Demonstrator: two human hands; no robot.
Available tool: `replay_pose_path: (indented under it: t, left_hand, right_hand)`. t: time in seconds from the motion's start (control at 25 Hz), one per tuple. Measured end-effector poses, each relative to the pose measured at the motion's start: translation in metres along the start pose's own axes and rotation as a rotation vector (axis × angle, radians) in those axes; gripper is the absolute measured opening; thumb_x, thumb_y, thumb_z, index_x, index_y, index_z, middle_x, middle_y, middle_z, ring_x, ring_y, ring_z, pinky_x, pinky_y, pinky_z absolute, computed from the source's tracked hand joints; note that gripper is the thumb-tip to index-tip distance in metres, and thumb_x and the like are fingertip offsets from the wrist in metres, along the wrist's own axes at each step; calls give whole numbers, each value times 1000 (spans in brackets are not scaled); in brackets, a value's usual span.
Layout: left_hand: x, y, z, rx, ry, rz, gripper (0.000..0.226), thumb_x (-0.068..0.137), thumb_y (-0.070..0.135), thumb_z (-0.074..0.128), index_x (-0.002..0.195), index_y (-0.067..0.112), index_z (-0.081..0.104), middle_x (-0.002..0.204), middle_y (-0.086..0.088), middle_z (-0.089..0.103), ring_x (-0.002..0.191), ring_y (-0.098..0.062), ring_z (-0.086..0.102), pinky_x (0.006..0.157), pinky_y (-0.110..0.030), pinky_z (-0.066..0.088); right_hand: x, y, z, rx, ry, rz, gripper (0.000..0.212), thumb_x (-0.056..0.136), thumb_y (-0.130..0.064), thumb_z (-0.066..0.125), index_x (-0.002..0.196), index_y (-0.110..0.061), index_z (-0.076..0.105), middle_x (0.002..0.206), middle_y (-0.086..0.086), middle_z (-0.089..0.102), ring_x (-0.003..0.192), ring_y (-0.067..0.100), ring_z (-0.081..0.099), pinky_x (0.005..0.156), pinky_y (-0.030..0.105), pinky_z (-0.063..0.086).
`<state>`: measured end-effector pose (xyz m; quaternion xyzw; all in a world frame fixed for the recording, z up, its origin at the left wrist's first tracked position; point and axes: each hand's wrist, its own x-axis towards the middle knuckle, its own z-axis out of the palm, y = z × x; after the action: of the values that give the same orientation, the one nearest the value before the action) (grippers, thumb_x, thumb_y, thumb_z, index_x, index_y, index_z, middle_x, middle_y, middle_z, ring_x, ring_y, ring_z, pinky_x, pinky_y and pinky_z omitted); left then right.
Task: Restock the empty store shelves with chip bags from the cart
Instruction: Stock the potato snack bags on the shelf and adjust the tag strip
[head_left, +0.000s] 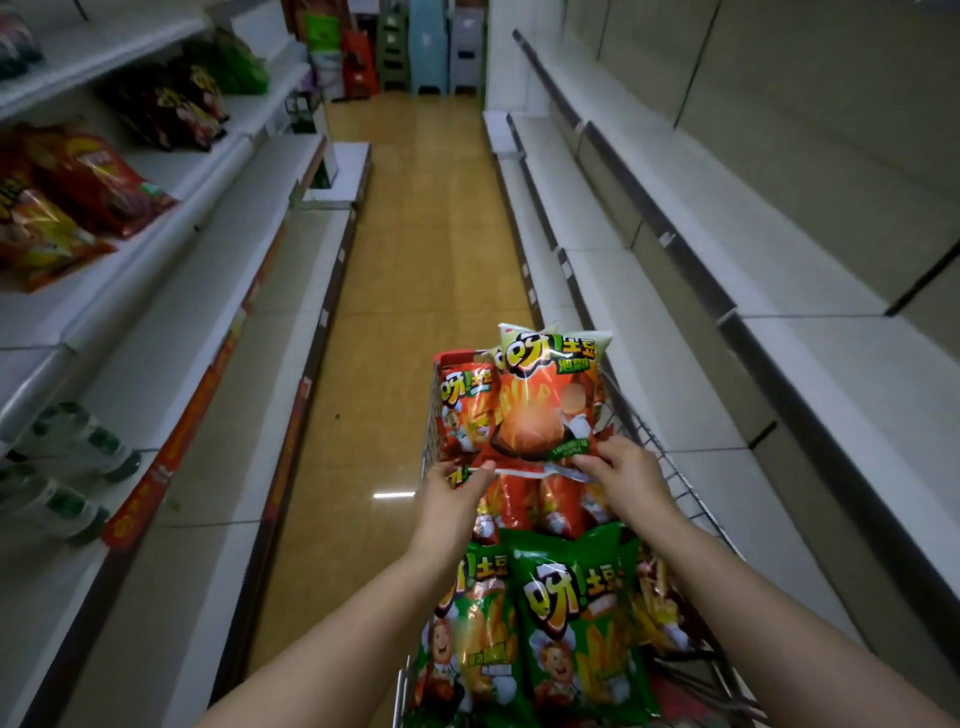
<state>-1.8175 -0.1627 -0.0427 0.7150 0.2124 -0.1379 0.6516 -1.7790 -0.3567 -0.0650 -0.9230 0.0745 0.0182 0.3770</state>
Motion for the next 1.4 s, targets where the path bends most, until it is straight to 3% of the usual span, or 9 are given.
replay_pose_path:
  t: [0.16,0.32,0.4,0.52,0.68,0.84,0.96,1.12,1.4]
  left_hand:
    - [-19,14,8,-80,-129,67,113,41,78,75,133,20,44,126,-3,61,110,-27,62,98,-49,46]
    - [-70,52,26,-77,-389,189,131,39,83,69,146,18,30,140,-2,48,124,-24,51,108,-44,39]
    - [-107,74,36,-98,-505,264,109,53,71,71,141,16,38,129,-4,59,112,-22,61,99,-40,47]
    - [-156,101,50,-165,-634,358,70,68,47,67,130,18,49,111,-4,69,92,-20,70,75,-28,57]
    - [-232,129,79,-133,-826,471,64,67,45,66,124,20,51,104,-2,71,84,-18,72,63,-21,56]
    - [-316,146,116,-103,-998,521,58,69,44,65,121,21,54,98,-2,73,78,-17,73,56,-18,54]
    - [-383,145,153,-65,-1135,543,59,67,44,66,120,19,55,96,-1,75,79,-17,73,58,-19,55]
    - [-486,131,208,82,-1341,553,60,66,50,65,115,16,60,95,-3,75,85,-20,72,78,-31,56]
    - [-642,103,289,388,-1526,603,54,67,55,64,94,9,71,85,-8,75,71,-20,73,73,-29,55]
  right_hand:
    - [-64,-6,-63,120,10,-60,23,84,-10,66,62,-10,59,69,-1,47,67,11,49,58,15,35]
    - [-128,-26,-118,68,17,-134,9,81,-20,69,73,-17,67,72,-5,47,70,4,49,65,22,35]
    - [-164,-42,-152,10,11,-119,2,82,-23,69,84,-23,70,74,-9,50,68,4,49,64,20,36]
    - [-216,-70,-205,119,67,-50,17,81,-36,69,97,-34,65,86,-12,64,75,3,61,71,17,48]
    - [-287,-95,-263,281,300,-48,68,67,-65,56,128,-36,45,114,-5,64,94,8,66,83,28,54]
    - [-365,-91,-309,295,573,-86,59,71,-60,60,122,-32,52,110,-3,68,96,13,67,88,42,54]
    - [-438,-77,-343,248,755,-59,54,65,-65,59,109,-33,59,104,-7,70,95,10,67,88,43,53]
    - [-545,-44,-386,86,980,77,65,67,-79,48,107,-31,60,100,-9,70,97,12,65,89,44,51]
    - [-696,10,-450,80,1168,313,59,73,-65,40,105,-21,64,104,4,69,100,28,64,91,47,49]
